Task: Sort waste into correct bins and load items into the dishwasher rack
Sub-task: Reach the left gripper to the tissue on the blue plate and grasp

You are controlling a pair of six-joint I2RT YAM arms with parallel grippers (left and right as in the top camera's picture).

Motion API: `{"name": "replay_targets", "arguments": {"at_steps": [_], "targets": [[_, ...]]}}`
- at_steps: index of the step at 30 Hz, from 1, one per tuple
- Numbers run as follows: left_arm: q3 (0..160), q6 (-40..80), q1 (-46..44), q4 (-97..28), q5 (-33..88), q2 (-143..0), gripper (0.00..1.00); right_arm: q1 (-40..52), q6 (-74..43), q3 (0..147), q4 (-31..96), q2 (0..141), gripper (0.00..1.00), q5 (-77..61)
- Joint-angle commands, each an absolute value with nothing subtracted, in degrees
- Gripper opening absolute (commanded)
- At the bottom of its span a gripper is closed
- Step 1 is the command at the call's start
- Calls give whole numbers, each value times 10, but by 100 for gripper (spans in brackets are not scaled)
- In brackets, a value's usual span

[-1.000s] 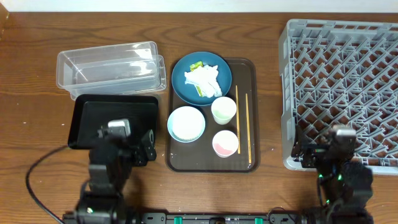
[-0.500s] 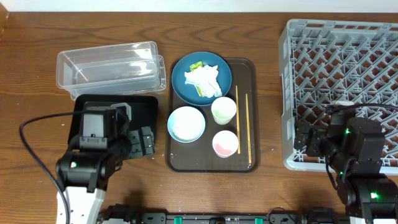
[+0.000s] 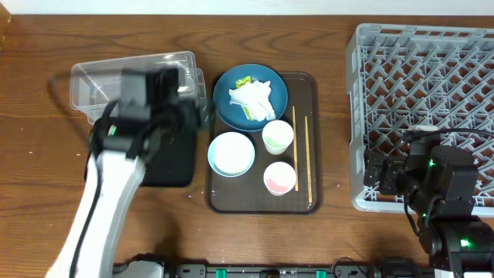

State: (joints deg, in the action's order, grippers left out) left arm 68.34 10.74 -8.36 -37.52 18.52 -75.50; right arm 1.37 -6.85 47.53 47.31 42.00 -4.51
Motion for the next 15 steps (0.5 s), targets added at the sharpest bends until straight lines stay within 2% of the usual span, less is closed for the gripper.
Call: {"name": "replay_targets", "arguments": {"at_steps": [1,9,15], "targets": [[752,113,-113,-343,195,-851,93,18,-72,488,474,419,99,-50],[768,115,-188,-204,195,-1013,89,18,-72,488,474,419,99,-50],[768,115,-220,-187,183,-1101,85,18,-72,488,483,419,99,-50]]}}
